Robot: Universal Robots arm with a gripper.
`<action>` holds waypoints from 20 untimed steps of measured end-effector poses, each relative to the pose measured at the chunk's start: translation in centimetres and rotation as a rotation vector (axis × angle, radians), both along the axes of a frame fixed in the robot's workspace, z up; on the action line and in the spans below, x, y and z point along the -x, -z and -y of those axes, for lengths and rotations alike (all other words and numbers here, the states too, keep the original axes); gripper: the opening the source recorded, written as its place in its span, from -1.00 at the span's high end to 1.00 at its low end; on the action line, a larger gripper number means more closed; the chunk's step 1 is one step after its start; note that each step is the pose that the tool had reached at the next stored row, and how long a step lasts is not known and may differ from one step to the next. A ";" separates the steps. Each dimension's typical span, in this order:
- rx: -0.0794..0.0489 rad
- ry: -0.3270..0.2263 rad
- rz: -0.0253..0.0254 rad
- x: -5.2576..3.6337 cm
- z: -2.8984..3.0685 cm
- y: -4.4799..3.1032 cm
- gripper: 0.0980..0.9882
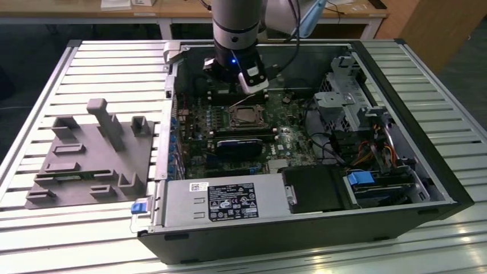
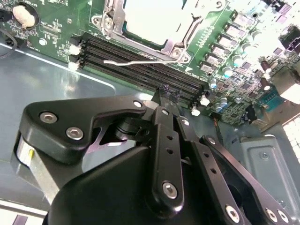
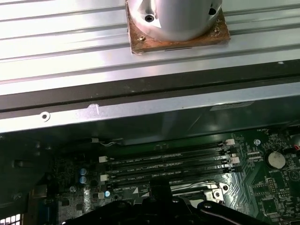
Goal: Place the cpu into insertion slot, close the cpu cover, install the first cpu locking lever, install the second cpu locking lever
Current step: 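Install the first cpu locking lever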
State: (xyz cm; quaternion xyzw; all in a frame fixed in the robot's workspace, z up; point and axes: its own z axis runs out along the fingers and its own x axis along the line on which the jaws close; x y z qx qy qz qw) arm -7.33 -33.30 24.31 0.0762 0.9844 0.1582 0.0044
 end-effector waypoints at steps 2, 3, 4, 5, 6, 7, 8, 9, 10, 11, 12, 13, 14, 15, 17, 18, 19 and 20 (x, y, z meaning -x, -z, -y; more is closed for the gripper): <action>0.003 0.000 0.0173 0.04 0.00 0.06 0.99; 0.004 0.000 0.0285 0.08 0.00 0.08 0.99; 0.006 0.000 0.0398 0.12 0.00 0.10 0.99; 0.008 0.000 0.0517 0.15 0.00 0.12 0.99; 0.010 0.000 0.0648 0.18 0.00 0.15 0.99; 0.012 0.000 0.0761 0.20 0.00 0.17 0.99; 0.013 0.000 0.0866 0.22 0.00 0.20 0.99; 0.013 0.000 0.0967 0.22 0.00 0.23 0.99; 0.013 0.000 0.1064 0.22 0.00 0.27 0.99; 0.013 0.000 0.1157 0.22 0.00 0.30 0.99; 0.013 0.000 0.1251 0.23 0.00 0.34 0.99; 0.013 0.000 0.1343 0.23 0.00 0.38 0.99; 0.013 0.000 0.1423 0.23 -0.01 0.47 0.99; 0.012 0.000 0.1457 0.23 0.00 0.56 0.99; 0.011 0.000 0.1490 0.23 0.00 0.77 0.99; 0.011 0.000 0.1503 0.23 0.00 0.92 0.99; 0.011 0.001 0.1507 0.23 0.00 1.02 0.99; 0.012 0.002 0.1509 0.23 0.00 1.08 0.99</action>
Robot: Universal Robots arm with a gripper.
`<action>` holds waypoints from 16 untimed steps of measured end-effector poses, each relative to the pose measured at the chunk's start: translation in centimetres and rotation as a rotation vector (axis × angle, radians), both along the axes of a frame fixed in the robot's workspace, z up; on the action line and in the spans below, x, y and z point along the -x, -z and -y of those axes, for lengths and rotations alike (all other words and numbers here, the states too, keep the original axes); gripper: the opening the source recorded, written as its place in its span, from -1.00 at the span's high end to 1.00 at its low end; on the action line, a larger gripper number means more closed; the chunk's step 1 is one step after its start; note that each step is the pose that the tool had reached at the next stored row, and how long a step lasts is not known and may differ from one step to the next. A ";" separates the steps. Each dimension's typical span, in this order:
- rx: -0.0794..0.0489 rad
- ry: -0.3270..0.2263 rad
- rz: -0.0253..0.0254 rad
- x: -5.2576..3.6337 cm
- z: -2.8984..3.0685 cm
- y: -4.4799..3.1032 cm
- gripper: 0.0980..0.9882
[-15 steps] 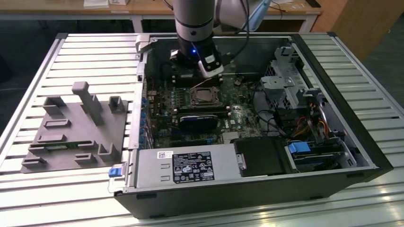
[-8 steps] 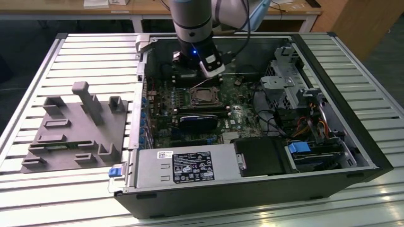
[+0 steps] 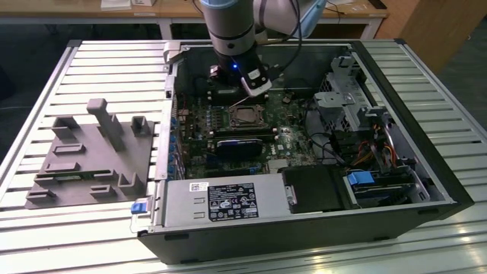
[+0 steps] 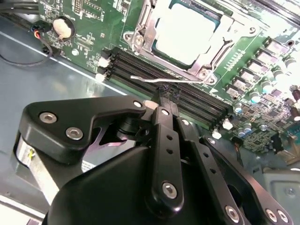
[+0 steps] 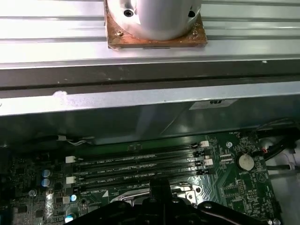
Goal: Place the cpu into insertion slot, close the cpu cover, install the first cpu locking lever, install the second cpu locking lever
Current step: 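Install the first cpu locking lever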
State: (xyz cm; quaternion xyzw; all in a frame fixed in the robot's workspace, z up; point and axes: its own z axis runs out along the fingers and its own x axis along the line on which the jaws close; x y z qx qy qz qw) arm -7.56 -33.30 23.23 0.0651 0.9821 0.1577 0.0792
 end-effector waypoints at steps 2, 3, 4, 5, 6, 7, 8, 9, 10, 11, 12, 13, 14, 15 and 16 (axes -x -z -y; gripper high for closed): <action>0.007 0.010 -0.0002 0.00 0.00 0.03 0.99; 0.010 0.016 -0.0001 0.00 0.00 0.05 0.99; 0.014 0.023 -0.0001 0.00 0.00 0.07 0.99; 0.015 0.030 -0.0001 0.00 -0.03 0.09 0.99; 0.016 0.037 -0.0001 0.00 -0.08 0.13 0.99; 0.016 0.043 -0.0002 0.00 -0.13 0.17 0.99; 0.016 0.049 -0.0002 0.00 -0.18 0.22 0.99; 0.016 0.056 -0.0003 -0.01 -0.23 0.27 0.99; 0.016 0.064 -0.0004 -0.03 -0.27 0.32 0.99; 0.016 0.072 -0.0003 -0.05 -0.31 0.37 0.99; 0.016 0.080 -0.0004 -0.06 -0.34 0.41 0.99; 0.016 0.087 -0.0005 -0.07 -0.39 0.46 0.99; 0.016 0.095 -0.0006 -0.07 -0.43 0.51 0.99; 0.016 0.103 -0.0007 -0.08 -0.49 0.57 0.99; 0.016 0.110 -0.0008 -0.08 -0.54 0.62 0.99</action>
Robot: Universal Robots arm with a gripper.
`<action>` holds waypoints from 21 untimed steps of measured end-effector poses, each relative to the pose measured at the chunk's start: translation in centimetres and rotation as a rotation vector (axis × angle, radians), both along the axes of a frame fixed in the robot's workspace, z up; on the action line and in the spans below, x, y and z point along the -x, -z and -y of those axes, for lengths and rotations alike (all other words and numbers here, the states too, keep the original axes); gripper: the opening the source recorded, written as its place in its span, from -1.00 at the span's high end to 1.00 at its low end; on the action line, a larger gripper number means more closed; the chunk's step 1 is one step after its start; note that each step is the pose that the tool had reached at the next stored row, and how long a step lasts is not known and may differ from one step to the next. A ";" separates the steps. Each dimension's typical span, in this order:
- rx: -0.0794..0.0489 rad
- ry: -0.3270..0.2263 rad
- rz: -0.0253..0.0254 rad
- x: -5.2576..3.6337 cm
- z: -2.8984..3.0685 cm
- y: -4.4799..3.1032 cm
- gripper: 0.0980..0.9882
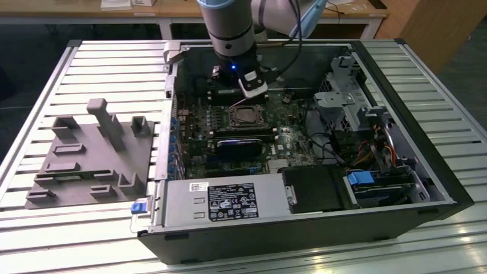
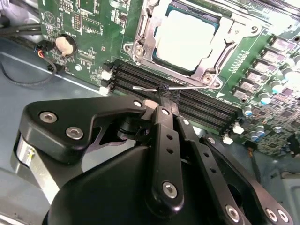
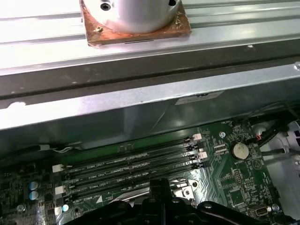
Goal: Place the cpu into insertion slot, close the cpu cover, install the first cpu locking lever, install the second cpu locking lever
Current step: 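Install the first cpu locking lever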
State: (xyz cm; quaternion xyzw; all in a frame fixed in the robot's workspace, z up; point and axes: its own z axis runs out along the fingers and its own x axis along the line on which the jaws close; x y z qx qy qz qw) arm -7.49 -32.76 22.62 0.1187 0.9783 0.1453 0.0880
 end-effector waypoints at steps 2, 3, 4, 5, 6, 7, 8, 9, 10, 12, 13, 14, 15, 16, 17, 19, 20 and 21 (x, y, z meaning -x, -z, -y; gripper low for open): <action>0.000 0.015 0.0000 -0.01 -0.10 0.10 0.99; 0.000 0.022 0.0000 -0.02 -0.15 0.14 0.99; 0.000 0.029 0.0000 -0.03 -0.20 0.19 0.99; 0.000 0.036 0.0000 -0.03 -0.25 0.23 0.99; 0.000 0.044 0.0000 -0.04 -0.31 0.28 0.99; 0.000 0.049 0.0000 -0.05 -0.39 0.32 0.99; 0.000 0.054 0.0000 -0.05 -0.49 0.35 0.99; 0.001 0.059 0.0000 -0.05 -0.59 0.38 0.99; 0.001 0.064 0.0000 -0.05 -0.70 0.42 0.99; 0.001 0.072 0.0001 -0.05 -0.92 0.49 0.99; 0.002 0.077 0.0001 -0.05 -1.03 0.53 0.99; 0.002 0.082 0.0001 -0.05 -1.13 0.57 0.99; 0.002 0.086 0.0001 -0.06 -1.22 0.62 0.99; 0.002 0.091 0.0001 -0.07 -1.29 0.66 0.99; 0.002 0.096 0.0001 -0.09 -1.36 0.71 0.99; 0.003 0.106 0.0001 -0.14 -1.47 0.80 0.99; 0.004 0.111 0.0002 -0.16 -1.52 0.85 0.99; 0.005 0.116 0.0001 -0.18 -1.56 0.88 0.99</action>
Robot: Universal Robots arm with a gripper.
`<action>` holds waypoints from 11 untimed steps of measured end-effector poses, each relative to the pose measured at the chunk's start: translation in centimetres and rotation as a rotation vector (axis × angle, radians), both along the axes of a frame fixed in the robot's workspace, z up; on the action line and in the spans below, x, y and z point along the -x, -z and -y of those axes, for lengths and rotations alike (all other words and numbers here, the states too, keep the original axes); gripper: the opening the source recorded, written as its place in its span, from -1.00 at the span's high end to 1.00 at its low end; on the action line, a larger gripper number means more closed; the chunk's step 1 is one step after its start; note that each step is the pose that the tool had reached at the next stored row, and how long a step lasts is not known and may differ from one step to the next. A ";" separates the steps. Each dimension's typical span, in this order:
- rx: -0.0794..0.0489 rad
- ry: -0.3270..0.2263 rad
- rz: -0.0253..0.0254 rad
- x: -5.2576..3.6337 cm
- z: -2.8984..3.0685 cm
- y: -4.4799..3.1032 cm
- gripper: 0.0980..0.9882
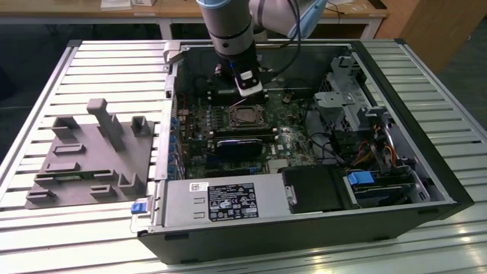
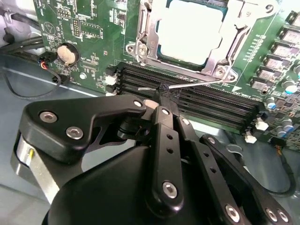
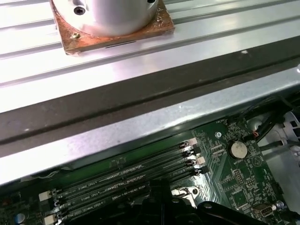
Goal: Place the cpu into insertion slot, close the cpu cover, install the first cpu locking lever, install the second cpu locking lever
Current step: 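Install the first cpu locking lever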
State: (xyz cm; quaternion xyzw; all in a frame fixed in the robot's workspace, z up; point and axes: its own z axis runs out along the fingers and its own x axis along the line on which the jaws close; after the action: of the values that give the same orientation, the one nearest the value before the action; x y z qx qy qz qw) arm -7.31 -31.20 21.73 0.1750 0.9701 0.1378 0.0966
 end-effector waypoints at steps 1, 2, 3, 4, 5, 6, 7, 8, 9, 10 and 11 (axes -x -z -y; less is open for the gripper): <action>0.002 0.003 0.0001 -0.01 -0.02 0.01 0.99; 0.002 0.003 0.0000 -0.01 -0.01 0.01 0.99; 0.002 0.003 0.0001 -0.01 -0.01 0.01 0.99; 0.002 0.003 0.0000 -0.01 -0.01 0.01 0.99; 0.002 0.003 0.0000 -0.01 -0.02 0.01 0.99; 0.002 0.003 0.0003 -0.01 -0.02 0.04 0.99; 0.002 0.003 0.0012 -0.02 -0.02 0.10 0.99; 0.003 0.003 0.0022 -0.01 -0.02 0.17 0.99; 0.003 0.003 0.0029 -0.01 -0.02 0.26 0.99; 0.003 0.004 0.0036 -0.01 -0.02 0.36 0.99; 0.004 0.004 0.0040 -0.01 -0.02 0.49 0.99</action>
State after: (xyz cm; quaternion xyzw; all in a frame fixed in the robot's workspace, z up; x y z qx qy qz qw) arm -7.29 -31.18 21.24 0.1766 0.9698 0.1359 0.0992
